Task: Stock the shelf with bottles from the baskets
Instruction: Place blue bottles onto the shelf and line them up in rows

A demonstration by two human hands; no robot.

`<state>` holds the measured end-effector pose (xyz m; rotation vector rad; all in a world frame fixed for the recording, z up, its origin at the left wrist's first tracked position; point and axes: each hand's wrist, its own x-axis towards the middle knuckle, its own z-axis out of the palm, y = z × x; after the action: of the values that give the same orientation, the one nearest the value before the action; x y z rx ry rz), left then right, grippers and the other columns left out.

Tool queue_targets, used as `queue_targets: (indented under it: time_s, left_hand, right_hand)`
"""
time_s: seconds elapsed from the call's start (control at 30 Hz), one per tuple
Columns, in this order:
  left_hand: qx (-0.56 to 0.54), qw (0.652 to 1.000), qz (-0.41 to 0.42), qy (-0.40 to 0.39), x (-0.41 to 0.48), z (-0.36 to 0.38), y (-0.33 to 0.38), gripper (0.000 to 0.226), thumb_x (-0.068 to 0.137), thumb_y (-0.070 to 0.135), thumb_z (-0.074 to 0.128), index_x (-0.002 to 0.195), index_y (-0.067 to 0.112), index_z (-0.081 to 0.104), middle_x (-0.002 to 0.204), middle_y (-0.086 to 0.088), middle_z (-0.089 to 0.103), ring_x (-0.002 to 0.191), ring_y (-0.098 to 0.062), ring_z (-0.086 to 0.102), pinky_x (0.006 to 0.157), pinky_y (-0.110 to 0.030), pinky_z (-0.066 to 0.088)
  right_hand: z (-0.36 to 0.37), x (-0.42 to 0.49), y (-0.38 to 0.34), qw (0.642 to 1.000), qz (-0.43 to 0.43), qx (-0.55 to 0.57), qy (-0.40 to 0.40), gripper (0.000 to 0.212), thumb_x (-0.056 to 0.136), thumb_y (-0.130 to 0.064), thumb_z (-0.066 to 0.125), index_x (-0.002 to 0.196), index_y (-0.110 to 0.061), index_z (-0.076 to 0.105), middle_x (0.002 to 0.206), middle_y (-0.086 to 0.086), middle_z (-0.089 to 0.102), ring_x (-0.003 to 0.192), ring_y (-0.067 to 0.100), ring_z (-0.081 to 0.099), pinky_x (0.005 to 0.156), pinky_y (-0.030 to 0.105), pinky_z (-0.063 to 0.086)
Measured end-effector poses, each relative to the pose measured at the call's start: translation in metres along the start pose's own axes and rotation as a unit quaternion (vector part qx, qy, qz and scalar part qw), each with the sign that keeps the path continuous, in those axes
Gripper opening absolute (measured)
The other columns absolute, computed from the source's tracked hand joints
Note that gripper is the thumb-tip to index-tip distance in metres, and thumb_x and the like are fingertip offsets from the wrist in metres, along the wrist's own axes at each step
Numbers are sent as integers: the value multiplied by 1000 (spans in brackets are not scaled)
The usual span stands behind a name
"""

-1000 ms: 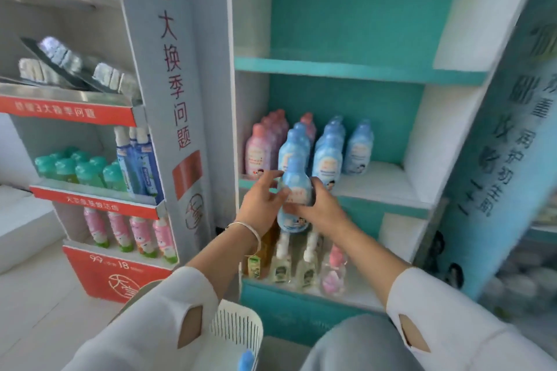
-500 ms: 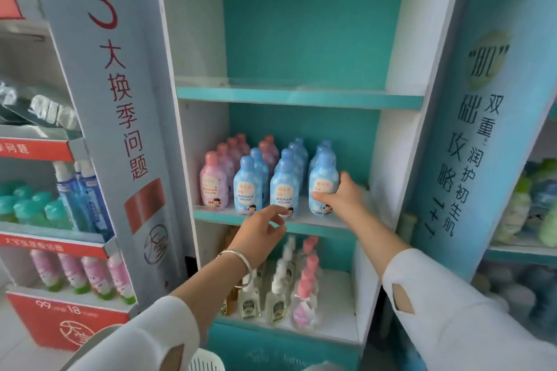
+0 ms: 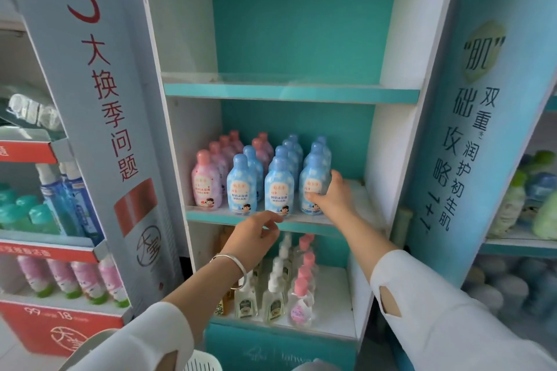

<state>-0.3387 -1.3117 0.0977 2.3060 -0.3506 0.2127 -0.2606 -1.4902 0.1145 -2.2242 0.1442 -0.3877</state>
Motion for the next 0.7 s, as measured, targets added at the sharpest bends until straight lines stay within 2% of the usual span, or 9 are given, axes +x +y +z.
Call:
queue_targets:
  time_s: [0.07, 0.13, 0.2, 0.27, 0.33, 0.4, 0.53, 0.63, 0.7]
  left_hand:
    - [2, 1000, -8, 9, -7, -5, 1, 25, 94, 13, 49, 116, 17, 58, 98, 5, 58, 86, -13, 58, 76, -17, 41]
    - [9, 1000, -15, 20, -15, -13, -1, 24, 94, 14, 49, 116, 17, 59, 97, 4, 59, 87, -13, 56, 79, -17, 40]
    - [23, 999, -27, 27, -26, -24, -6, 23, 94, 15, 49, 115, 18, 60, 98, 2, 62, 88, -13, 56, 80, -19, 42]
    - [44, 998, -45, 26, -39, -36, -16, 23, 94, 17, 49, 114, 20, 60, 106, -1, 64, 94, -16, 59, 86, -24, 47]
    - [60, 996, -64, 25, -53, -47, -29, 23, 94, 17, 48, 114, 20, 61, 110, -1, 63, 98, -18, 59, 91, -28, 49]
    - [68, 993, -85, 36, -70, -60, -47, 22, 94, 16, 49, 111, 19, 62, 109, -2, 63, 94, -17, 59, 87, -26, 48]
    - [107, 985, -130, 49, -107, -84, -94, 21, 92, 13, 52, 108, 14, 66, 101, -1, 65, 90, -16, 58, 84, -24, 44]
    - [120, 975, -181, 37, -132, -96, -140, 20, 90, 12, 55, 104, 11, 68, 104, -7, 69, 95, -24, 63, 89, -30, 49]
    - [125, 968, -217, 33, -146, -101, -172, 19, 88, 10, 55, 102, 9, 69, 102, -11, 70, 93, -26, 64, 88, -30, 50]
  right_hand:
    - [-3, -16, -5, 996, -27, -42, 69, 61, 83, -24, 68, 135, -9, 40, 128, 15, 48, 116, 34, 50, 92, 36, 42]
    - [-4, -36, -14, 989, -74, -40, 120, 41, 88, -20, 62, 126, -9, 49, 120, 14, 52, 108, 32, 53, 86, 36, 43]
    - [-2, -54, -24, 987, -125, -21, 102, 22, 89, -15, 58, 110, -9, 58, 108, 12, 60, 95, 28, 58, 78, 36, 47]
    - [9, -72, -33, 986, -162, -22, 30, 14, 90, -14, 56, 101, -10, 63, 102, 8, 66, 89, 24, 61, 76, 35, 50]
    - [22, -86, -42, 981, -185, -39, -49, 14, 92, -17, 55, 102, -14, 64, 101, 4, 68, 89, 20, 62, 79, 34, 51]
    - [42, -102, -52, 969, -199, -49, -139, 15, 92, -19, 55, 104, -18, 64, 101, 2, 67, 91, 18, 61, 83, 36, 52]
    - [96, -129, -65, 922, -210, -97, -310, 21, 92, -21, 56, 112, -21, 62, 102, -4, 62, 93, 11, 57, 82, 25, 48]
    - [143, -146, -68, 888, -211, -126, -388, 25, 92, -25, 56, 117, -23, 60, 115, -1, 63, 102, 14, 59, 90, 31, 51]
    - [173, -154, -68, 866, -215, -150, -426, 27, 93, -25, 55, 119, -24, 59, 117, 1, 61, 104, 16, 58, 90, 32, 51]
